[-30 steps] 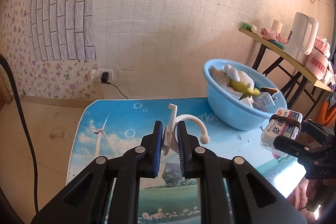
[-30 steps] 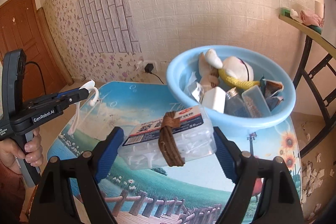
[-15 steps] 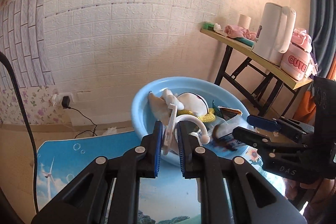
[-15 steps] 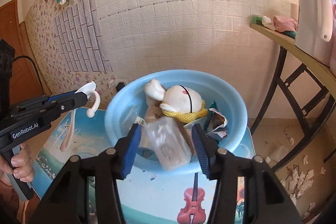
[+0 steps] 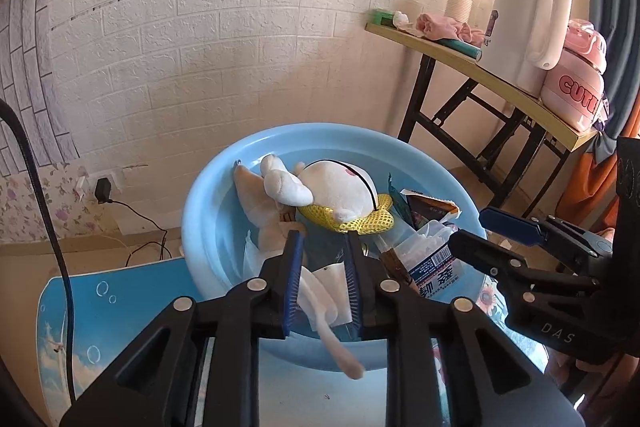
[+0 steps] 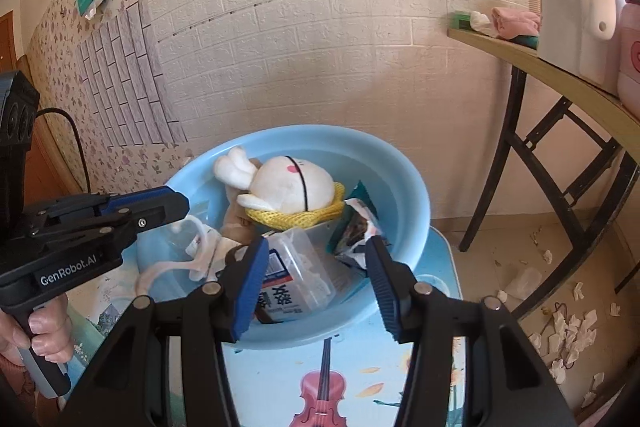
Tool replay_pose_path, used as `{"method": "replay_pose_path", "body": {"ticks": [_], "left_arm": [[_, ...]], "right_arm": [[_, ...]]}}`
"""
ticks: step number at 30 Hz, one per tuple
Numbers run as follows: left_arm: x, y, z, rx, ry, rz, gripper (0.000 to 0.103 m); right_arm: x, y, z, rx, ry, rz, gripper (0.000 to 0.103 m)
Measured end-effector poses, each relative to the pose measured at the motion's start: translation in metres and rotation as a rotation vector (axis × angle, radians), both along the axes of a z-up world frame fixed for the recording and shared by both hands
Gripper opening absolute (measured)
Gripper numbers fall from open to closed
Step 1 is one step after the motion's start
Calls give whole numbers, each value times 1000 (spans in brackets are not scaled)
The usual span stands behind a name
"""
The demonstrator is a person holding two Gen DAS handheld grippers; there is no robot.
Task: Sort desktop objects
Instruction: 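Lower the hook and toothpick box into the blue basin and open both tools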
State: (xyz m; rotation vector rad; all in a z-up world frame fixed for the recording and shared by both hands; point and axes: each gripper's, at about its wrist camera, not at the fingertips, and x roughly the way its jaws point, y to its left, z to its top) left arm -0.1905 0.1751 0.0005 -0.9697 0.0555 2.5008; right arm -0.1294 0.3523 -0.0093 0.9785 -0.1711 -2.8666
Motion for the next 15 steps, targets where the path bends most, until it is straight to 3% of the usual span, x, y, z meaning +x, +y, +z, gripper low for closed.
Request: {"method": "replay_pose_path", "body": {"ticks": [2, 4, 6, 9, 15], "left_arm": [[4, -1, 3, 1, 4, -5, 26], [7, -2, 5, -5, 7, -2, 34], [12, -6, 9, -2, 10, 8, 49], [18, -12, 14, -4, -15, 19, 59], [29, -29, 22, -46, -51, 76, 59]], "right_arm": [[2, 5, 0, -4, -5, -17, 50], [5, 8, 1, -2, -10, -24, 50], [8, 8, 3, -13, -13, -25, 50], [13, 3, 8, -36, -21, -11, 50], [23, -16, 24, 4, -21, 5, 60]]}}
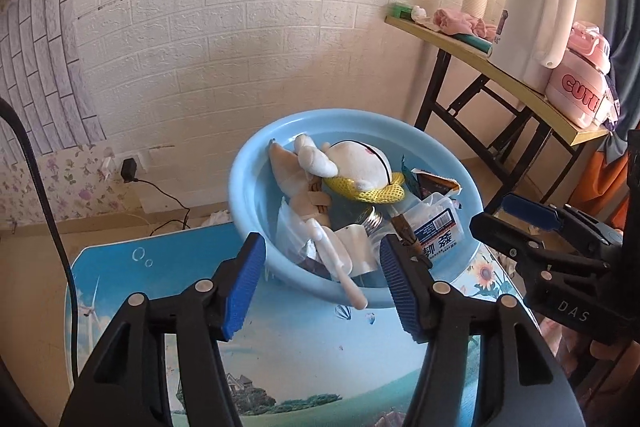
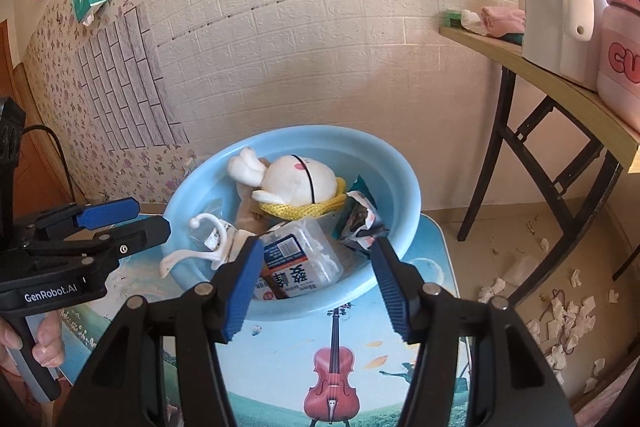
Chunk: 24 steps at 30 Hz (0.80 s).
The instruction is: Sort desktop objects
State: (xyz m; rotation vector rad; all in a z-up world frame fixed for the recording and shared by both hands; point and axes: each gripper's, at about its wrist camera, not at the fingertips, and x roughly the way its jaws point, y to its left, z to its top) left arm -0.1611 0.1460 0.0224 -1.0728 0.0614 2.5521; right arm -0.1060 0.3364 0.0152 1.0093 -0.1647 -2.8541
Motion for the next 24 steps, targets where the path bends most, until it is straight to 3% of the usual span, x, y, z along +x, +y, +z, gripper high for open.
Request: {"method": "replay_pose_path", "body": {"ticks": [4, 8, 10, 14, 17, 21, 24], "left_arm": [[12, -17, 9, 1, -2, 58, 65], [26, -32, 21, 1, 28, 100, 96], [33, -39, 28, -7, 52, 115, 103], [47, -52, 41, 7, 90, 135, 103], [54, -60, 48, -10, 110, 161, 103], [63, -67, 53, -40, 122, 180, 103], [67, -75, 55, -5, 101, 177, 103]], "right_arm": [[10, -15, 12, 25, 9, 13, 68], [17, -30, 25, 58, 9, 18, 77], [22, -38, 32, 74, 18, 20, 82], [33, -51, 46, 90, 43, 24, 90], [40, -60, 54, 102, 54, 17, 103], [46, -67, 63, 113, 55, -1, 103], [50, -71, 70, 115, 68, -24, 103]]}}
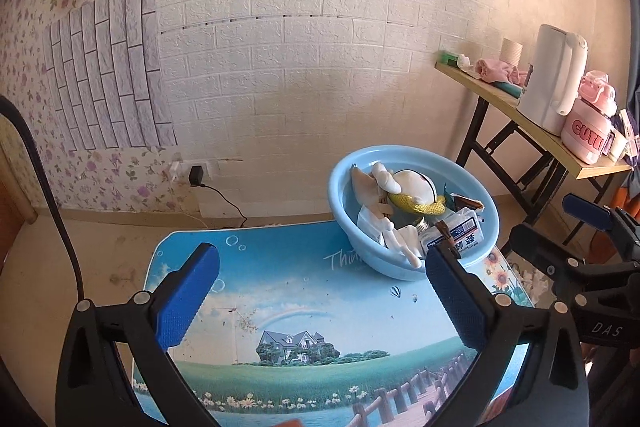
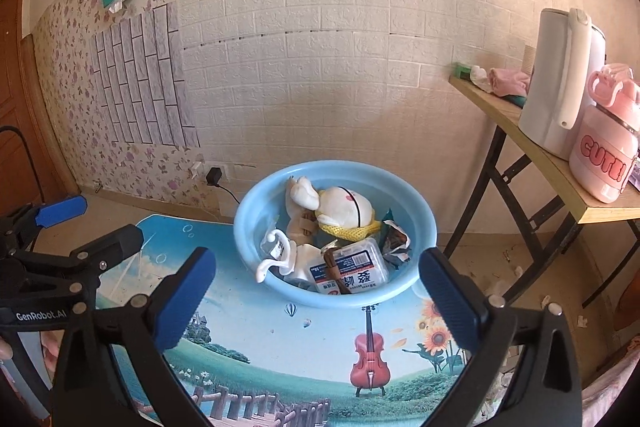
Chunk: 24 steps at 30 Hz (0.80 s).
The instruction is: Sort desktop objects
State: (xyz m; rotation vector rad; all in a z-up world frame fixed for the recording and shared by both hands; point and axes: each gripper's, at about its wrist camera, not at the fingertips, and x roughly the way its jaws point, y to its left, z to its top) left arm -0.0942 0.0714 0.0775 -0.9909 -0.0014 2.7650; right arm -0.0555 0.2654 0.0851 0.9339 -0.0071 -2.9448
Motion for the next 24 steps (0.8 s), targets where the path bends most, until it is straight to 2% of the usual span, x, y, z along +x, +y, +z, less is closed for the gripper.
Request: {"method": "replay_pose_path", "body": {"ticks": [7, 11, 24], "left_arm": [[7, -7, 3, -22, 29, 21, 103], [3, -12, 1, -3, 19, 23, 103], [-11, -15, -11, -40, 10, 42, 103]], "right_arm": [[2, -8, 7, 6, 23, -5, 103], [-6, -8, 3, -2, 13, -6, 103], [-25, -9, -15, -7, -31, -9, 103]]}}
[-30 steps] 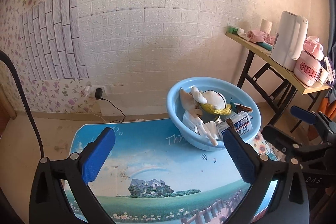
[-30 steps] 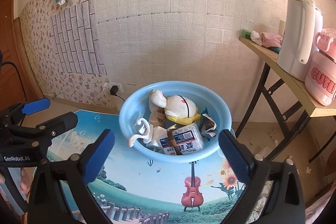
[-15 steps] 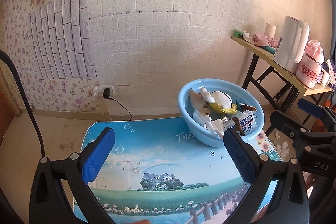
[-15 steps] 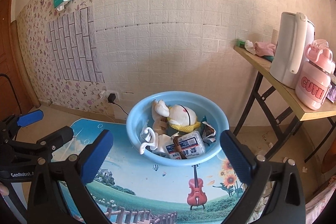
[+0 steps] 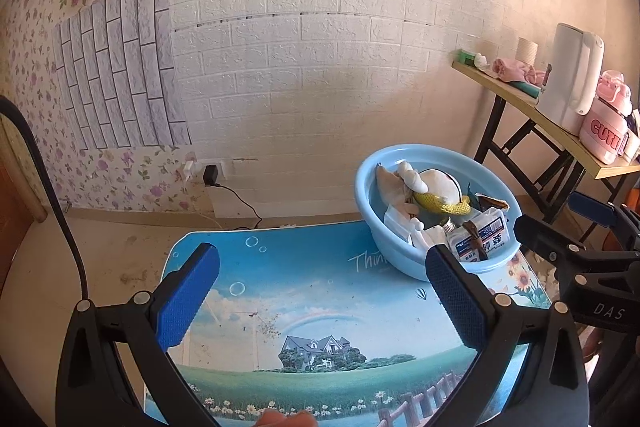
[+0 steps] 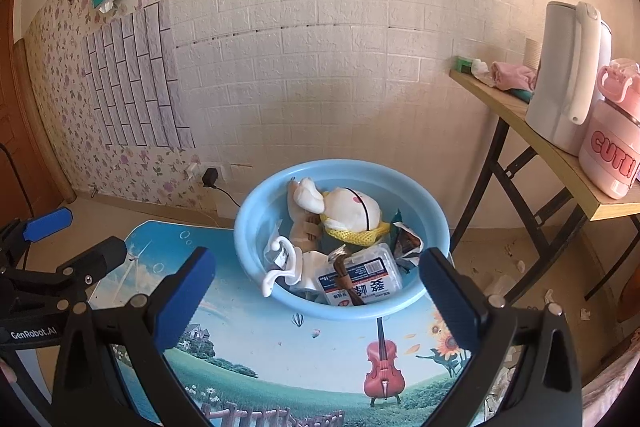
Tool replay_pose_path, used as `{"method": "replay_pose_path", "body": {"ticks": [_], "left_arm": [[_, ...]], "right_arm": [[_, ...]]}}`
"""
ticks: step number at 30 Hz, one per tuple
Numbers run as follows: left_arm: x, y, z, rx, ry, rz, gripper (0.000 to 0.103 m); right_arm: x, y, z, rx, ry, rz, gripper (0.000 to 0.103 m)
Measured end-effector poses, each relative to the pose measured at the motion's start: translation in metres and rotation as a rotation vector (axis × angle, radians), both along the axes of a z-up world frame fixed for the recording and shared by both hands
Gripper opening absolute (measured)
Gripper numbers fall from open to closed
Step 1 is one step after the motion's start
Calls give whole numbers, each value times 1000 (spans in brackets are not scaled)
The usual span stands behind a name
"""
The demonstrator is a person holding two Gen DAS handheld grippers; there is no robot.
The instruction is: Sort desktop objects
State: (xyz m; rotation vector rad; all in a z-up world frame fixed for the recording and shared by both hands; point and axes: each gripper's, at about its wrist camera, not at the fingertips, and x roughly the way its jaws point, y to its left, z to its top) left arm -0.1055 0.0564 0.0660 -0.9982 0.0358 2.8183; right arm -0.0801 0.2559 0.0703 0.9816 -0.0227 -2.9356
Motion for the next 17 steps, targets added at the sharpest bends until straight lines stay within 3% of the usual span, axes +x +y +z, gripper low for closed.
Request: {"method": "replay_pose_path", "body": {"ticks": [17], "left_arm": [[0, -7, -6, -2, -14, 2, 103]], "right_arm": [[2, -12, -8, 9, -20, 17, 103]]}}
